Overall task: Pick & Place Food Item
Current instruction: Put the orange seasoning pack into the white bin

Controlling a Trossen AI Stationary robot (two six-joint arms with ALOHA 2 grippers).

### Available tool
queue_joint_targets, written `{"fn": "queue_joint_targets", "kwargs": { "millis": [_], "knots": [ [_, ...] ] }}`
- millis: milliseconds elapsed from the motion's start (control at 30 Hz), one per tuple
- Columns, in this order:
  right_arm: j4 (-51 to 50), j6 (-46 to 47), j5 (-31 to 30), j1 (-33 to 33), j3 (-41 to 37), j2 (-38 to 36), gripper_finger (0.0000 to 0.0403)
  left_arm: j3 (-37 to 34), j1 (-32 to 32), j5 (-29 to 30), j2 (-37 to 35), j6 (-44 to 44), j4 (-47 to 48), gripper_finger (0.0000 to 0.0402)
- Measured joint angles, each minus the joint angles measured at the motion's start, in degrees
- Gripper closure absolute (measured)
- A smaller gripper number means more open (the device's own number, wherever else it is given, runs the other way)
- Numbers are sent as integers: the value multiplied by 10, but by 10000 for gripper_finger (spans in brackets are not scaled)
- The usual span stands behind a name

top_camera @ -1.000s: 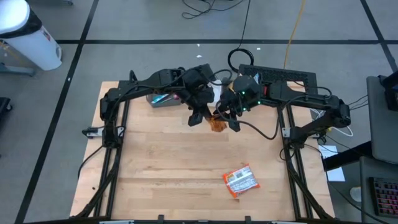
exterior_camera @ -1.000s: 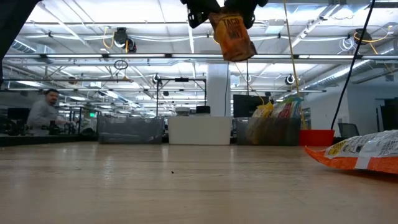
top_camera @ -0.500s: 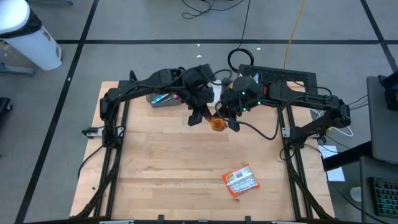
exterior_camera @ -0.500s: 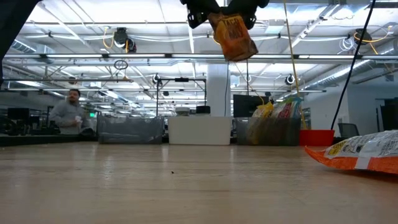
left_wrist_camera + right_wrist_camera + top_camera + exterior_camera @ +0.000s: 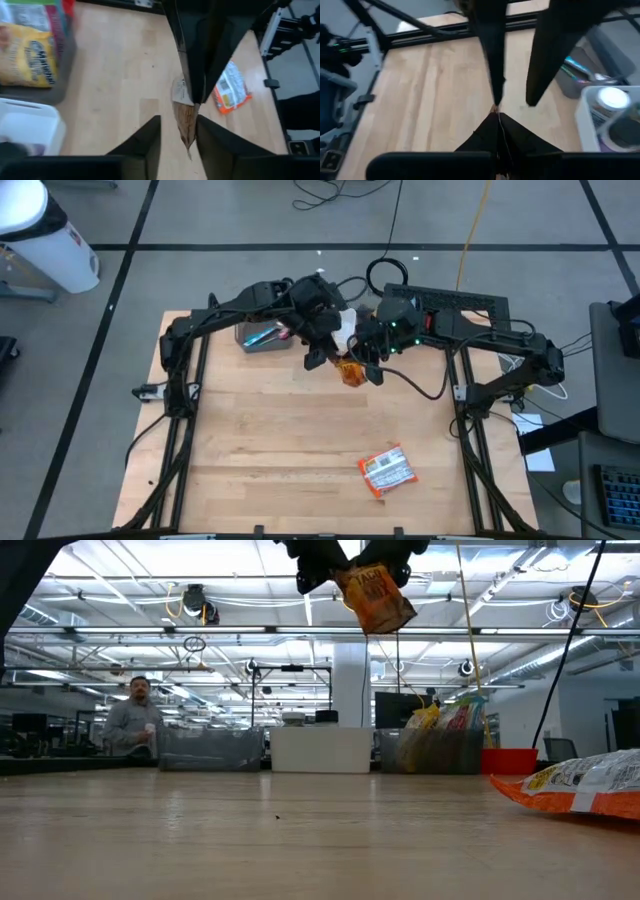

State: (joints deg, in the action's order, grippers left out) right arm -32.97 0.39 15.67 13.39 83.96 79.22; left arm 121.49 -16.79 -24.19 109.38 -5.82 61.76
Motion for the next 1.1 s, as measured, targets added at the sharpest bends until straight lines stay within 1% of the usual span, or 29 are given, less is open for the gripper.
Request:
{"fn": "queue_joint_targets", "kwargs": {
  "millis": [100,167,333,400,533,633,767,867,1033,1100],
  "knots": [
    [-3,3,-22,14,0,0,403,0,-15,4,-12,-12,1,248],
    [-2,5,-22,27,0,0,403,0,-30,3,-25,-24,0,232],
    [3,11,-25,66,0,1,403,0,-81,0,-69,-21,-8,209],
    [32,25,-38,85,-6,2,403,0,-99,-19,-86,-9,-20,207],
    [135,71,-37,129,-53,3,403,0,-121,-85,-110,4,-31,211],
    [207,108,-41,157,-98,3,403,0,-119,-114,-118,7,-29,218],
    [299,145,-86,176,-163,3,403,0,-96,-141,-120,5,-28,226],
    [367,168,-115,184,-205,3,403,-3,-75,-144,-120,-4,-30,231],
    [438,187,-168,185,-243,11,403,-50,-57,-152,-122,-4,-75,233],
    [453,195,-174,184,-246,25,403,-79,-58,-163,-127,4,-100,234]
  ]
}}
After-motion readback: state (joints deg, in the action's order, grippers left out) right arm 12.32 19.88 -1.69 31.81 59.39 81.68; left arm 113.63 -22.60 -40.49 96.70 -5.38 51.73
